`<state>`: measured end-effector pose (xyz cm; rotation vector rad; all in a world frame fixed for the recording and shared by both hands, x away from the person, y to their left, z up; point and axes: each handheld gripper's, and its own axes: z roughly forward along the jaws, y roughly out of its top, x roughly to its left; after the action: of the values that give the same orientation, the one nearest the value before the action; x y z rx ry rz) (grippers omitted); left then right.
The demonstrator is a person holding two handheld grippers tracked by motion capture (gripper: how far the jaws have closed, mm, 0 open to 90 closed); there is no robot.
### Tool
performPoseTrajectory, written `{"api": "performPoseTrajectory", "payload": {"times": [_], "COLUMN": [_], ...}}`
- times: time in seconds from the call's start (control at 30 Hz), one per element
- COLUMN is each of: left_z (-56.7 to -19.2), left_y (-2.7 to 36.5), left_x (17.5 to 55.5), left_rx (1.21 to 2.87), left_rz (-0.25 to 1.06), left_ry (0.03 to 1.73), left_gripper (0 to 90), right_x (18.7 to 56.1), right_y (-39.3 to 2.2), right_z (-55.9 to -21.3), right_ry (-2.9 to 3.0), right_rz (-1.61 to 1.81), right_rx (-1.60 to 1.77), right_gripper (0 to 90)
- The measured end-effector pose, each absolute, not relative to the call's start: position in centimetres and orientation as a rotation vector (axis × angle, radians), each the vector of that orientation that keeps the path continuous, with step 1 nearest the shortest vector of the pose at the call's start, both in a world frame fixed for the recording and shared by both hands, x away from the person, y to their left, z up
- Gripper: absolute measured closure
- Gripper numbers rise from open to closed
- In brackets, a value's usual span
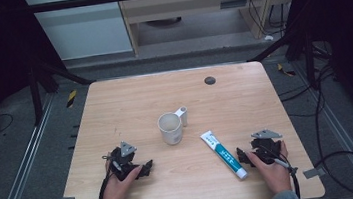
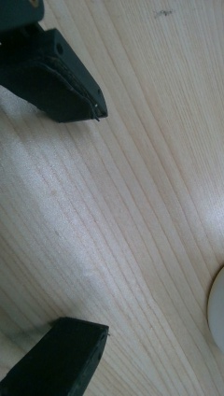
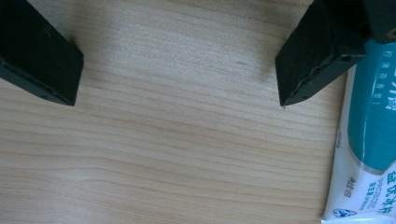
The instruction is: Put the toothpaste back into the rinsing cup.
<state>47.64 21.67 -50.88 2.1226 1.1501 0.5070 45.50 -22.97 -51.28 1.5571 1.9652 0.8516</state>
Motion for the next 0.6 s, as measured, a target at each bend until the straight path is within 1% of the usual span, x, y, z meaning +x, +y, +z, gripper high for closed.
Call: {"api": "performPoseTrajectory", "payload": {"times": [0.03, 0.07, 0.1, 0.17, 0.2, 0.23, 0.27, 0.43, 0.6], "left_z": [-50.9, -50.9, -50.9, -50.9, -50.9, -50.9, -50.9, -50.9, -50.9], "left_y": [21.7, 21.7, 21.7, 21.7, 21.7, 21.7, 21.7, 21.7, 21.7], "left_x": [47.6, 47.6, 47.6, 47.6, 47.6, 47.6, 47.6, 47.6, 47.6], "left_rx": [2.122, 2.123, 2.123, 2.125, 2.125, 2.125, 2.125, 2.125, 2.124], "left_rz": [0.507, 0.507, 0.507, 0.505, 0.504, 0.504, 0.505, 0.504, 0.505], "left_ry": [1.150, 1.150, 1.150, 1.147, 1.146, 1.146, 1.146, 1.146, 1.147], "left_gripper": [0.0, 0.0, 0.0, 0.0, 0.0, 0.0, 0.0, 0.0, 0.0], "right_x": [45.5, 45.5, 45.5, 45.4, 45.3, 45.3, 44.9, 44.3, 43.9], "right_y": [-23.1, -23.2, -23.2, -23.3, -23.3, -23.3, -22.9, -22.2, -22.1], "right_z": [-51.2, -51.1, -51.1, -50.4, -50.1, -50.1, -49.2, -47.5, -46.7], "right_ry": [1.971, 1.969, 1.969, 1.980, 2.011, 2.011, 2.091, 2.157, 2.179], "right_rz": [0.851, 0.848, 0.848, 0.863, 0.864, 0.864, 0.857, 0.878, 0.880], "right_rx": [1.551, 1.559, 1.559, 1.581, 1.557, 1.557, 1.512, 1.465, 1.441], "right_gripper": [3.2, 7.1, 7.1, 12.0, 20.0, 20.0, 24.0, 19.0, 17.9]}}
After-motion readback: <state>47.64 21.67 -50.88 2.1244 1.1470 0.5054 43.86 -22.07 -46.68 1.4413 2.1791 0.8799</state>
